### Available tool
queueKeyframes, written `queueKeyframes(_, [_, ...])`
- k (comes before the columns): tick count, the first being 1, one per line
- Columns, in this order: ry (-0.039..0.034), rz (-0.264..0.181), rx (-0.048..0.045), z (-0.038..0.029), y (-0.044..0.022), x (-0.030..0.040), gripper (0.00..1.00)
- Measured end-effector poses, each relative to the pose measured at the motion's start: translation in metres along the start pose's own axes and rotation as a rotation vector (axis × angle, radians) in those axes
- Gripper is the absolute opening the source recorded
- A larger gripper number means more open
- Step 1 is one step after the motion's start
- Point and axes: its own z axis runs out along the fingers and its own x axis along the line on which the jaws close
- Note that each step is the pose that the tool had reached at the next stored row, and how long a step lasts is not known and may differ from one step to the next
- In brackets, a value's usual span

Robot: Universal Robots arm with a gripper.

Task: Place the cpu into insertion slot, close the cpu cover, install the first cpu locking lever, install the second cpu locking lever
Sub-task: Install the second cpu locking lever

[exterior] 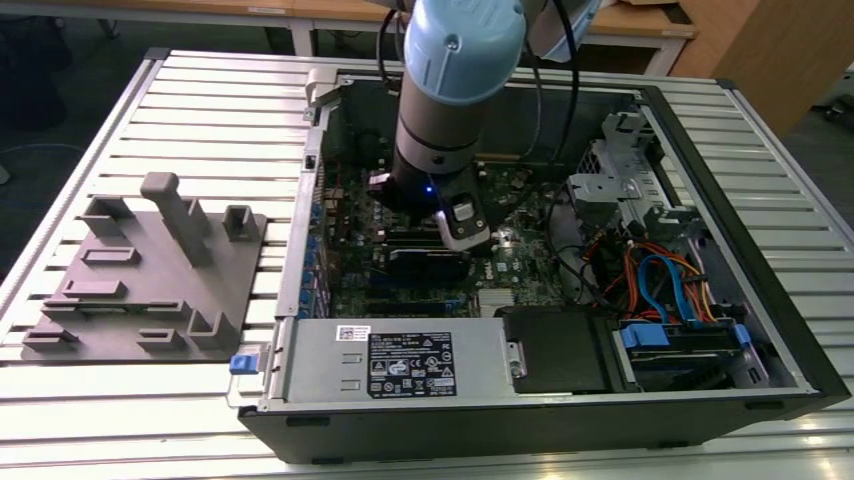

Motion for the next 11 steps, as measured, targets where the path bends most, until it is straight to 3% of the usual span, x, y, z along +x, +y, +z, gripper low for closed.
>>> queueKeyframes(11, [0.0,0.0,0.0002,-0.0374,0.011,0.0029,0.1])
